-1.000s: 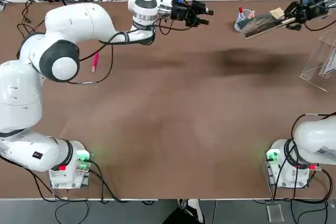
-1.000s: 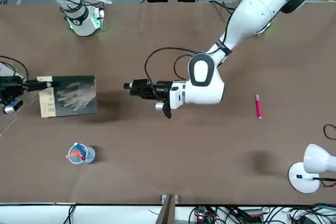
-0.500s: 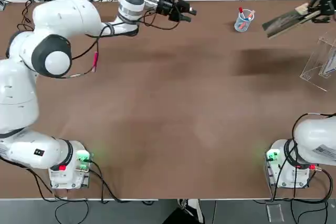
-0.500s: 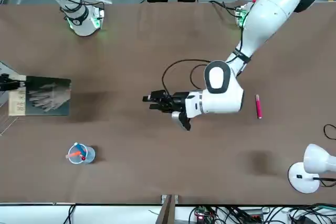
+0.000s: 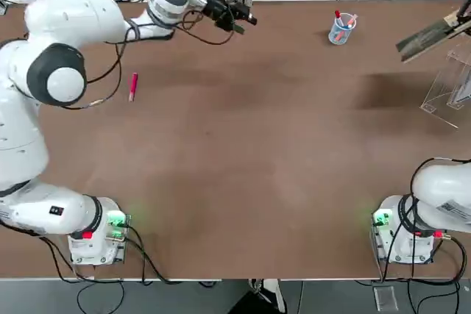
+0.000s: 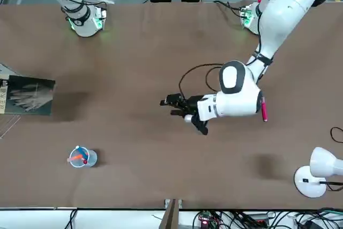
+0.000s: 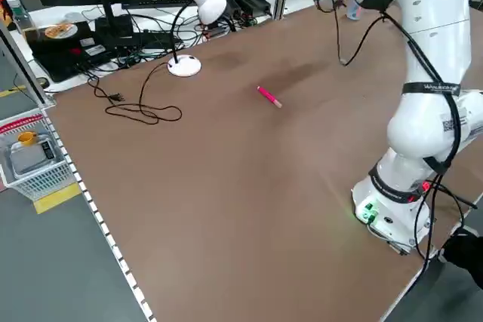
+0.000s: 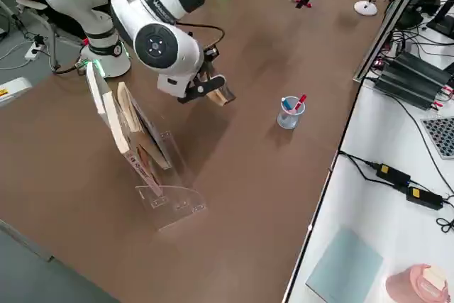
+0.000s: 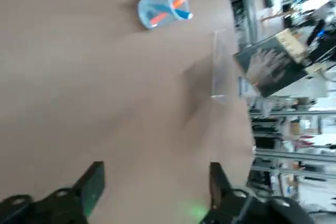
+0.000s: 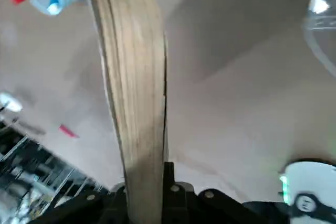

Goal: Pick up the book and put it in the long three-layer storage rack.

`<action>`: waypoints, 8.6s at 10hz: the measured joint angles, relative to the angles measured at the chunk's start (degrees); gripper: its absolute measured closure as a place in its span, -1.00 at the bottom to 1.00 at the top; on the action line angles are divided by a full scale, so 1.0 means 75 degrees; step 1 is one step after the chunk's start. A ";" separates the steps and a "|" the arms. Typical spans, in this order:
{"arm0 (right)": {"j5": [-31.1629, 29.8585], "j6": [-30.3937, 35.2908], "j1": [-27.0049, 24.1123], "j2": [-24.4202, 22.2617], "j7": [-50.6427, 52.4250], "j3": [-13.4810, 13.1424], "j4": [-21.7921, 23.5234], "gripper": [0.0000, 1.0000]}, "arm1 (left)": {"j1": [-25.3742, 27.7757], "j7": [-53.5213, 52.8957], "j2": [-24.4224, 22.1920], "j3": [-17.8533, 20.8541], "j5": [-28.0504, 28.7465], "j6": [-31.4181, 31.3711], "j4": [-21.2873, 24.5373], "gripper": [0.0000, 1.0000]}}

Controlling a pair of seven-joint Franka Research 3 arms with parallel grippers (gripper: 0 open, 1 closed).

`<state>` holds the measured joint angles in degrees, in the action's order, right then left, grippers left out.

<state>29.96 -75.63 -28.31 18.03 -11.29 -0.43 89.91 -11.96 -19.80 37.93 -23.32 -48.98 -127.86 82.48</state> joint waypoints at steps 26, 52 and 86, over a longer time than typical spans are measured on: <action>-0.3254 -0.0080 -0.0324 0.1263 -0.0251 0.0010 -0.1422 0.69 | 0.1081 0.1723 -0.2207 0.1521 0.7319 0.2872 -0.0198 -1.00; -0.3454 -0.0534 -0.0297 0.1518 -0.0066 0.0106 -0.1800 0.69 | 0.2002 0.3576 -0.5498 0.2132 0.6665 0.4267 0.2142 -0.99; -0.3751 -0.1580 -0.0233 0.2070 -0.1147 0.0120 -0.1825 0.69 | 0.2183 0.2907 -0.5478 0.2143 0.6665 0.4822 0.2199 -1.00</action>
<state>1.83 -87.48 -30.06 33.55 -19.89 0.47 76.22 4.42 2.00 -3.15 -7.25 1.01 -91.69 98.97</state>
